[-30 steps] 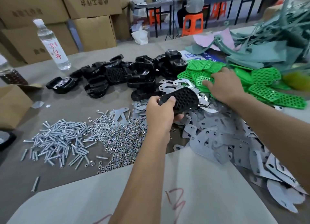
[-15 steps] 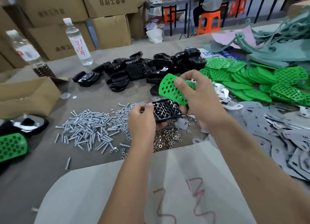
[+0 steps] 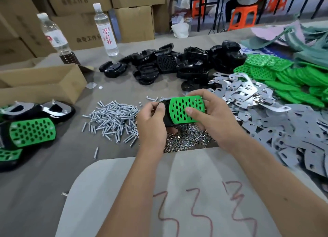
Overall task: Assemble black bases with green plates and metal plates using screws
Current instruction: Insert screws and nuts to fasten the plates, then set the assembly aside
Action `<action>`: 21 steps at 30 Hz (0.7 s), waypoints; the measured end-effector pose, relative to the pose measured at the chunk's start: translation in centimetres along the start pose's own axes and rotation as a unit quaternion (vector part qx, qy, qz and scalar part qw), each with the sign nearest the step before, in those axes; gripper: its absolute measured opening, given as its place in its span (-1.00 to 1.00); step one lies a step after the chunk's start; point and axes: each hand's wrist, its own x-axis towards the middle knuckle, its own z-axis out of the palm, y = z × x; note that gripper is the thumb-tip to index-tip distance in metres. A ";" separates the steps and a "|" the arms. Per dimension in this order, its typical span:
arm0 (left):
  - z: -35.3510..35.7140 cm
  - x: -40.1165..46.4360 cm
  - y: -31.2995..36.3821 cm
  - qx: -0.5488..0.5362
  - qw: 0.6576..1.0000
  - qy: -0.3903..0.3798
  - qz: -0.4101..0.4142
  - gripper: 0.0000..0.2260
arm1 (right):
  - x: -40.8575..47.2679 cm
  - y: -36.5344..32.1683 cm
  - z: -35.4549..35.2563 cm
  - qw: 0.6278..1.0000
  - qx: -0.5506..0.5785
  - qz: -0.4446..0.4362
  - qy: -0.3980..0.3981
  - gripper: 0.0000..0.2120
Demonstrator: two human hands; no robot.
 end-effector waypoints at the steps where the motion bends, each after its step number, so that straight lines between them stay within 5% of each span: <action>1: 0.0 0.1 -0.1 0.000 1.000 0.000 0.001 -0.81 | 0.1 0.0 0.0 1.000 0.003 -0.001 -0.003 -0.81; 9: 0.1 0.3 -0.2 0.007 1.000 0.001 0.010 -0.82 | 0.3 0.6 0.3 1.000 0.008 -0.009 0.015 -0.78; 16: 0.1 0.9 0.0 -0.033 0.999 0.024 -0.023 -0.86 | 0.2 -0.3 0.0 0.978 0.203 -0.034 0.022 -0.63; 21: 0.1 0.9 0.1 -0.041 0.998 0.026 -0.029 -0.86 | 0.2 -0.3 -0.3 0.977 0.214 -0.019 0.012 -0.60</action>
